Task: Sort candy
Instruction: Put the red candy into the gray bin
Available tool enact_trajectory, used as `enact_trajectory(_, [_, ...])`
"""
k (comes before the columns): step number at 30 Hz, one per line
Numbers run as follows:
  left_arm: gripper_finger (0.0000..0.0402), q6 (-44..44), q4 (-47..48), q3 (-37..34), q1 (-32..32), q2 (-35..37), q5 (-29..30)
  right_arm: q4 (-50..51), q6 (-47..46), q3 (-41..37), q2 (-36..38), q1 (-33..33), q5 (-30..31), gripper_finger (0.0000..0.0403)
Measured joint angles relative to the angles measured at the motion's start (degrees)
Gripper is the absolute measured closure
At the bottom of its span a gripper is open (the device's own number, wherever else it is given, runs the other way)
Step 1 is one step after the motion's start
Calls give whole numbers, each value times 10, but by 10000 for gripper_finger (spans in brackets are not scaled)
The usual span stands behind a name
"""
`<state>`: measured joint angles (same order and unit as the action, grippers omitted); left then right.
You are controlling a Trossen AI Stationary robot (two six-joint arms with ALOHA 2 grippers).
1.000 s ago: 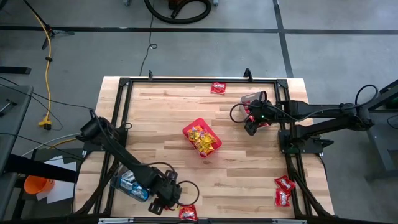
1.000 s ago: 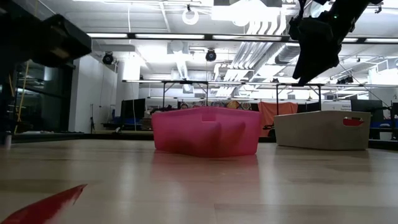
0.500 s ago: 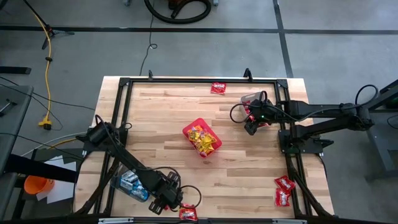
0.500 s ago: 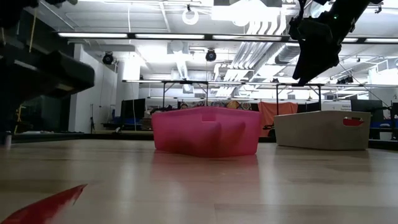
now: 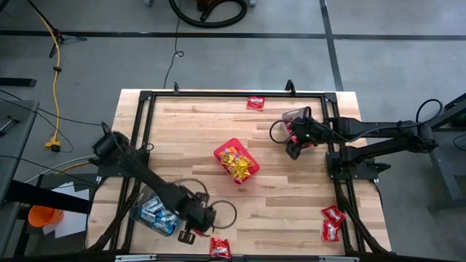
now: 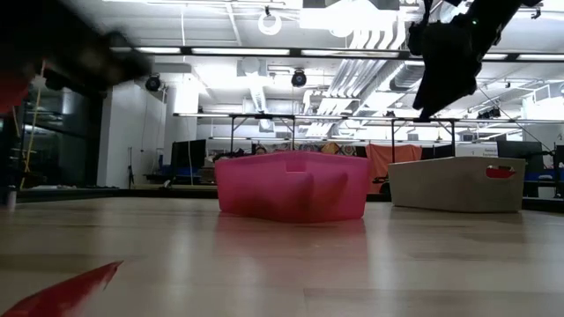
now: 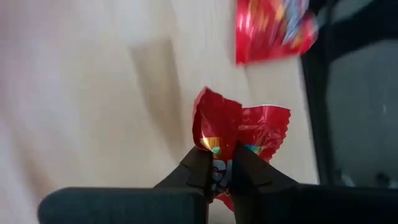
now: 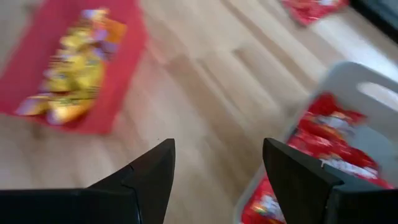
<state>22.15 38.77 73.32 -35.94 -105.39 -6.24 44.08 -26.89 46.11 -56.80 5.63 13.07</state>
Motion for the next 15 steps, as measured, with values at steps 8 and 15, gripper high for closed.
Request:
enact_trajectory(8, [394,-13,81,0,103,202,230,-188,33,0,0,0,-175,164])
enact_trajectory(15, [395,-60,31,-41,247,342,415,-416,-11,0,-2,-1,-243,164])
